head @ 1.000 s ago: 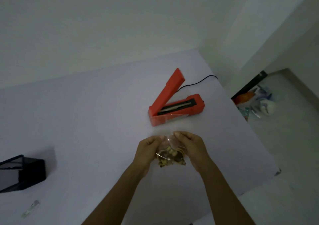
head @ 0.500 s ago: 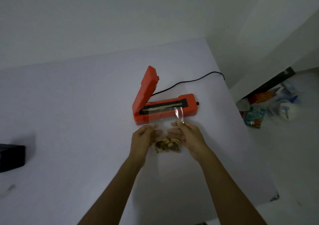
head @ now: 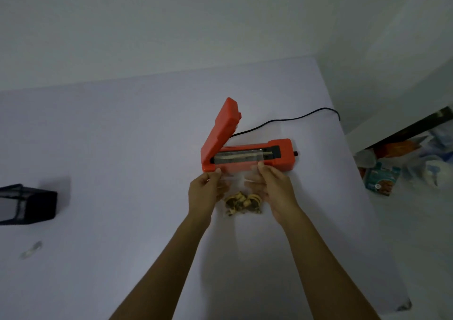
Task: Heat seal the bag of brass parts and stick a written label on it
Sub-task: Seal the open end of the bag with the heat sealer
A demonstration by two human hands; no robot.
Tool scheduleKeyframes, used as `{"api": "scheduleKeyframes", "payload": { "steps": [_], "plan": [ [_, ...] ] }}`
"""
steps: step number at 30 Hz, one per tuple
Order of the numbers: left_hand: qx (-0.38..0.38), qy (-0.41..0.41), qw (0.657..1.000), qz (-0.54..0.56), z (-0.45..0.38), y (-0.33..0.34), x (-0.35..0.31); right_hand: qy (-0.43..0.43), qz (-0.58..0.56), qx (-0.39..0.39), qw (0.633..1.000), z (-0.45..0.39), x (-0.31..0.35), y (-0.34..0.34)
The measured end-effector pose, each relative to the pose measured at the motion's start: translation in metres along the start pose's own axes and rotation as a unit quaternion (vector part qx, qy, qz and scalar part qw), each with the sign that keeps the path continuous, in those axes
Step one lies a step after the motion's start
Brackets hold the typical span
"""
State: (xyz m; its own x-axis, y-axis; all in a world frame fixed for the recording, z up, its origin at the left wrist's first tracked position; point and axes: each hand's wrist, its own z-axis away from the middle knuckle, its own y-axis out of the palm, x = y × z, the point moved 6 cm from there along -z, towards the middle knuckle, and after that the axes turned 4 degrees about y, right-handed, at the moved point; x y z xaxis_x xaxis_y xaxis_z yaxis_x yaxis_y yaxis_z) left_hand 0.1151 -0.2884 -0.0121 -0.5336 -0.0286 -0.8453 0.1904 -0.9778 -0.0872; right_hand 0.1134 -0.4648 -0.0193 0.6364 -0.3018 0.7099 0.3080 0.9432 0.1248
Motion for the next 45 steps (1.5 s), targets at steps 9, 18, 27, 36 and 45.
{"api": "scheduleKeyframes", "payload": {
  "steps": [9, 18, 27, 36, 45],
  "plan": [
    [-0.001, -0.04, 0.999, 0.002, -0.006, -0.002, -0.003, -0.006, 0.004, -0.056, 0.998, -0.004, 0.007, 0.002],
    [0.007, -0.054, 0.999, 0.0, -0.007, -0.003, -0.003, 0.011, 0.012, -0.072, 0.997, -0.004, 0.011, 0.005],
    [-0.002, -0.037, 0.999, -0.036, -0.011, -0.004, -0.006, 0.016, 0.014, -0.082, 0.996, -0.008, 0.012, 0.003],
    [-0.16, 0.207, 0.953, -0.155, -0.012, -0.049, -0.061, 0.024, 0.012, -0.08, 0.996, -0.012, 0.01, 0.004],
    [0.148, 0.249, 0.95, -0.114, -0.032, -0.019, -0.113, 0.019, 0.016, -0.079, 0.997, -0.01, 0.01, 0.002]
  ]
}}
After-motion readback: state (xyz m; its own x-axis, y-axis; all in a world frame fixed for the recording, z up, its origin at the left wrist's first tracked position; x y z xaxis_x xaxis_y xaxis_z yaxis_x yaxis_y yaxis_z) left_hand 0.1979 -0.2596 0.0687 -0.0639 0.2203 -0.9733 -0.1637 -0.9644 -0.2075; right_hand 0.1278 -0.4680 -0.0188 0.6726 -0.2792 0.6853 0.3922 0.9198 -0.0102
